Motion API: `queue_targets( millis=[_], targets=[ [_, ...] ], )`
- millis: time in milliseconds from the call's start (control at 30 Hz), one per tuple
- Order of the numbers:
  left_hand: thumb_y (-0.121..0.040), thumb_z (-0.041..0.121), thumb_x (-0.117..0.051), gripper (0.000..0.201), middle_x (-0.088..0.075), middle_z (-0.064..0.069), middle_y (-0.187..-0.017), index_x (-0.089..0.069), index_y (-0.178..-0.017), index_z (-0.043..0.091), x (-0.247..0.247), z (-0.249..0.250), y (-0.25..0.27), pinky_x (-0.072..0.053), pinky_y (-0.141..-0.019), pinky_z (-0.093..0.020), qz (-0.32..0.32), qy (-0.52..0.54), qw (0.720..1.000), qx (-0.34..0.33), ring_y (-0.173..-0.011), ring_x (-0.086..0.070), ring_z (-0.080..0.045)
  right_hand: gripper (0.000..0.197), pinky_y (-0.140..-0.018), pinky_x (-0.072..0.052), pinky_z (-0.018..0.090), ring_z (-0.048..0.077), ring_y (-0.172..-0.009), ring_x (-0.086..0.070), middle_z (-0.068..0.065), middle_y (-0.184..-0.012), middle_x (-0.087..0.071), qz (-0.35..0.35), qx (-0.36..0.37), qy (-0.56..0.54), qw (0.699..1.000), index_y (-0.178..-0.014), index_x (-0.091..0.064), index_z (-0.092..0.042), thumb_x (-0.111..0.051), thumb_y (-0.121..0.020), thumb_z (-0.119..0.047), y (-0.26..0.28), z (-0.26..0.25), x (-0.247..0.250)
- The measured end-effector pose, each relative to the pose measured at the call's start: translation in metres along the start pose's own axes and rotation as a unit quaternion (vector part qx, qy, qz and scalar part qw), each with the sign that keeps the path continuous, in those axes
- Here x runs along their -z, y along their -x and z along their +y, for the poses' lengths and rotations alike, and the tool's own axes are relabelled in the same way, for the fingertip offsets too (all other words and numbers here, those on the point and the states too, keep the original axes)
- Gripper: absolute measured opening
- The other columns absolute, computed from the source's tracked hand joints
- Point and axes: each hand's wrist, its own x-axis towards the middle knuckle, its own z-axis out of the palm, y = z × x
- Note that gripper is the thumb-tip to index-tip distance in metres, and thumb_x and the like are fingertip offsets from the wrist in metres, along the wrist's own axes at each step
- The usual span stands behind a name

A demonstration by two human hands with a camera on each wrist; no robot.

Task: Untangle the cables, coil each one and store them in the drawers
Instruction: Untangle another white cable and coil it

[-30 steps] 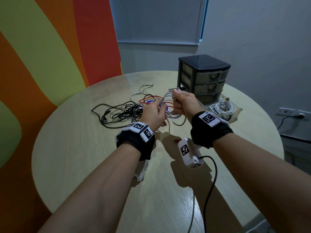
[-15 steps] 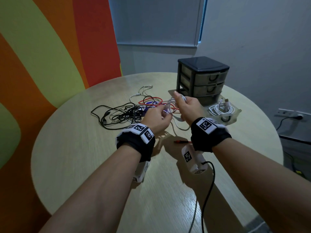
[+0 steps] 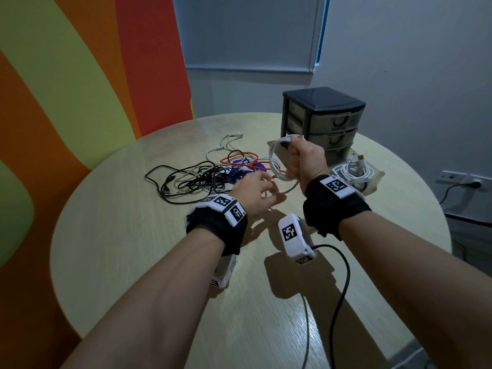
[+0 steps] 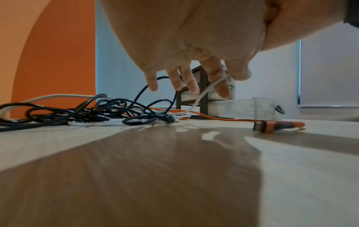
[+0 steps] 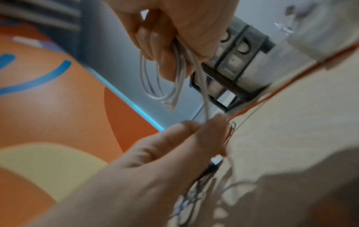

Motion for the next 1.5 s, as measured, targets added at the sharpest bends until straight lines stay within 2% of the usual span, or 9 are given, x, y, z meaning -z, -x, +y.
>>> queue_targets(
  millis=[167, 267, 467, 600, 767, 1033, 1200, 1333, 1500],
  targets=[
    [-0.081, 0.059, -0.057, 0.039, -0.059, 0.003, -0.081, -0.060, -0.069, 0.022, 0.007, 0.003, 0.000, -0.023, -0.108, -0.041, 0.029, -0.047, 0.998, 0.029, -0.088, -0.051, -0.017, 0.027, -0.047, -0.029, 0.024, 0.013, -0.048, -0.037, 0.000, -0.054, -0.040, -0.116, 0.034, 0.295, 0.948, -0.069, -0.059, -0.010, -0.052, -0.091, -0.024, 0.005, 0.000, 0.007],
    [-0.075, 0.067, -0.057, 0.046, -0.056, 0.003, -0.080, -0.050, -0.056, 0.025, 0.012, 0.007, -0.001, -0.012, -0.116, -0.042, 0.006, -0.103, 0.994, 0.044, -0.091, -0.050, -0.015, 0.027, -0.052, -0.029, 0.027, 0.015, -0.051, -0.036, 0.002, -0.056, -0.039, -0.165, 0.029, 0.401, 0.901, -0.082, -0.064, -0.002, -0.052, -0.089, -0.025, 0.009, 0.001, 0.008],
    [-0.088, 0.036, -0.058, 0.022, -0.051, -0.002, -0.123, -0.065, -0.104, 0.022, 0.012, 0.008, 0.002, -0.005, -0.115, -0.053, 0.048, -0.247, 0.965, 0.066, -0.125, -0.038, -0.019, 0.031, -0.050, -0.032, 0.026, 0.025, -0.069, -0.051, 0.008, -0.070, -0.052, -0.173, 0.066, 0.563, 0.805, -0.079, -0.062, -0.004, -0.051, -0.089, -0.032, 0.022, 0.000, -0.001],
    [-0.080, 0.064, -0.052, 0.055, -0.044, -0.004, -0.127, -0.062, -0.112, 0.020, 0.014, 0.007, 0.002, -0.002, -0.111, -0.058, 0.080, -0.284, 0.948, 0.117, -0.127, -0.034, -0.022, 0.026, -0.059, -0.035, 0.026, 0.022, -0.069, -0.047, 0.005, -0.076, -0.047, -0.157, 0.095, 0.675, 0.715, -0.076, -0.048, -0.010, -0.046, -0.091, -0.031, 0.033, 0.003, 0.000],
    [-0.087, 0.060, -0.046, 0.062, -0.042, -0.005, -0.135, -0.055, -0.124, 0.011, 0.015, 0.006, 0.001, -0.016, -0.111, -0.051, 0.119, -0.323, 0.925, 0.158, -0.128, -0.033, -0.022, 0.023, -0.065, -0.038, 0.028, 0.023, -0.085, -0.055, 0.007, -0.096, -0.060, -0.152, 0.095, 0.731, 0.659, -0.101, -0.061, -0.010, -0.041, -0.096, -0.021, 0.038, 0.017, 0.003],
    [-0.097, 0.043, -0.038, 0.042, -0.060, -0.005, -0.115, -0.065, -0.107, 0.013, 0.015, 0.008, 0.000, -0.029, -0.092, -0.038, 0.180, -0.288, 0.932, 0.126, -0.116, -0.041, -0.023, 0.027, -0.079, -0.045, 0.031, 0.027, -0.104, -0.060, 0.013, -0.114, -0.062, -0.108, 0.150, 0.696, 0.694, -0.114, -0.057, -0.002, -0.037, -0.097, -0.007, 0.032, 0.025, -0.001],
    [-0.100, 0.031, -0.034, 0.035, -0.063, -0.023, -0.098, -0.052, -0.105, 0.001, 0.009, 0.011, 0.000, -0.037, -0.075, -0.040, 0.191, -0.072, 0.978, 0.049, -0.094, -0.057, -0.039, 0.030, -0.080, -0.040, 0.032, 0.030, -0.111, -0.056, 0.018, -0.120, -0.059, -0.105, 0.121, 0.598, 0.785, -0.126, -0.041, 0.001, -0.033, -0.098, -0.004, 0.032, 0.025, 0.000],
    [-0.100, 0.023, -0.030, 0.036, -0.061, -0.028, -0.084, -0.051, -0.101, -0.006, 0.008, 0.010, 0.002, -0.032, -0.064, -0.038, 0.232, 0.042, 0.971, 0.032, -0.081, -0.058, -0.042, 0.036, -0.087, -0.040, 0.035, 0.030, -0.114, -0.054, 0.017, -0.123, -0.057, -0.150, 0.116, 0.508, 0.840, -0.127, -0.039, -0.002, -0.036, -0.091, 0.005, 0.037, 0.025, -0.007],
    [-0.099, 0.022, -0.031, 0.035, -0.058, -0.027, -0.078, -0.048, -0.101, -0.009, 0.011, 0.009, 0.003, -0.019, -0.055, -0.028, 0.301, 0.104, 0.946, 0.054, -0.075, -0.057, -0.042, 0.034, -0.080, -0.039, 0.038, 0.037, -0.106, -0.054, 0.022, -0.117, -0.058, -0.204, 0.160, 0.475, 0.841, -0.121, -0.037, -0.004, -0.039, -0.087, 0.003, 0.046, 0.026, -0.016]
  ],
)
